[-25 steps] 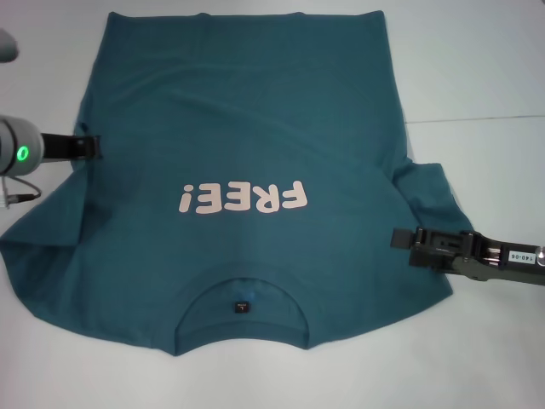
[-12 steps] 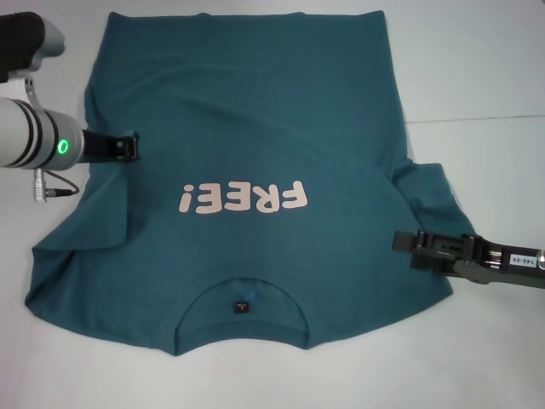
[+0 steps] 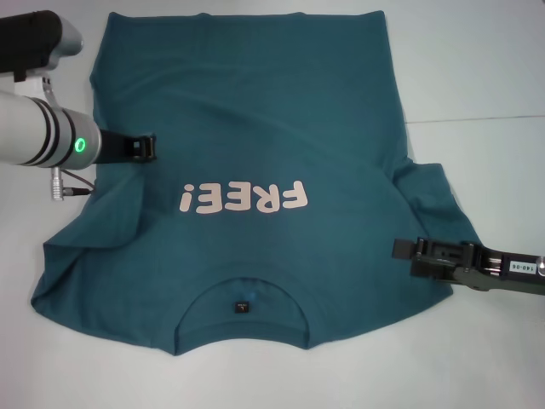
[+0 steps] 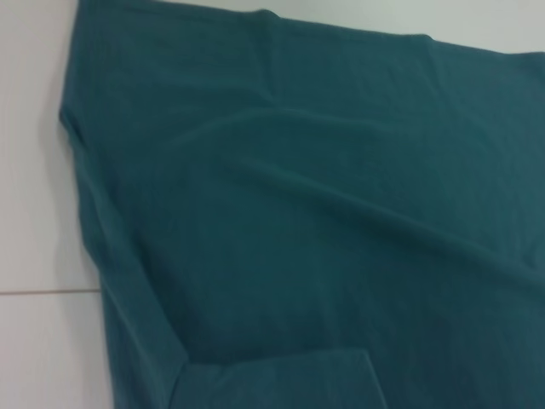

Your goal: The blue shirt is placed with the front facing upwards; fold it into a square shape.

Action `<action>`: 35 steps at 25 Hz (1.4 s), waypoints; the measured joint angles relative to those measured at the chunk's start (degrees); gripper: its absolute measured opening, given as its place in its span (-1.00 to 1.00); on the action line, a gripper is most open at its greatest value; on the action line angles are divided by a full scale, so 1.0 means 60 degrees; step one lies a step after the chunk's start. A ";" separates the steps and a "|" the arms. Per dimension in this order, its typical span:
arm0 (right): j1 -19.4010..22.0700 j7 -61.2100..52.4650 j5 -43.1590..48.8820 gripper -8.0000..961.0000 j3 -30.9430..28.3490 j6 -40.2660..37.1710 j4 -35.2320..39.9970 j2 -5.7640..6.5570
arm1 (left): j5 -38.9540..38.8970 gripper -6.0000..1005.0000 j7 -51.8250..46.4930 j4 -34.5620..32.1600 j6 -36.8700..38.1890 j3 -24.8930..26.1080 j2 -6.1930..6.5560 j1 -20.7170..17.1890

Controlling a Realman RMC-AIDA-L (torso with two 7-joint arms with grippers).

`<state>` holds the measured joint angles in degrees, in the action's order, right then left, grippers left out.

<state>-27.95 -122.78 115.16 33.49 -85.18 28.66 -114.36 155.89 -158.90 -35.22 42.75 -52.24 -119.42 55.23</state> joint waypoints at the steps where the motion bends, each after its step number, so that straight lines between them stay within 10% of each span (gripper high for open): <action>1: 0.0000 0.0001 0.0013 0.93 -0.0001 0.0000 -0.0001 0.0001 | -0.0040 -0.95 0.0004 0.0096 0.0002 -0.0012 -0.0009 0.0062; 13: -0.0003 -0.0008 0.0131 0.93 -0.0001 0.0085 -0.0001 0.0009 | -0.0071 -0.53 0.0069 -0.0170 0.0586 0.0058 -0.0043 -0.0040; 24: -0.0107 -0.0021 0.0144 0.93 -0.0001 0.0090 0.0016 0.0048 | -0.1863 0.25 0.0003 -0.2609 0.3799 0.1605 -0.0135 -0.1874; 35: -0.0119 -0.0073 0.0143 0.93 -0.0001 0.0046 0.0021 0.0120 | -0.4413 0.53 -0.0008 -0.2379 0.5463 0.2346 -0.0073 -0.3576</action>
<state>-28.66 -123.22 116.02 33.49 -84.90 28.78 -113.64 129.41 -158.95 -49.49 75.53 -38.17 -119.86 33.77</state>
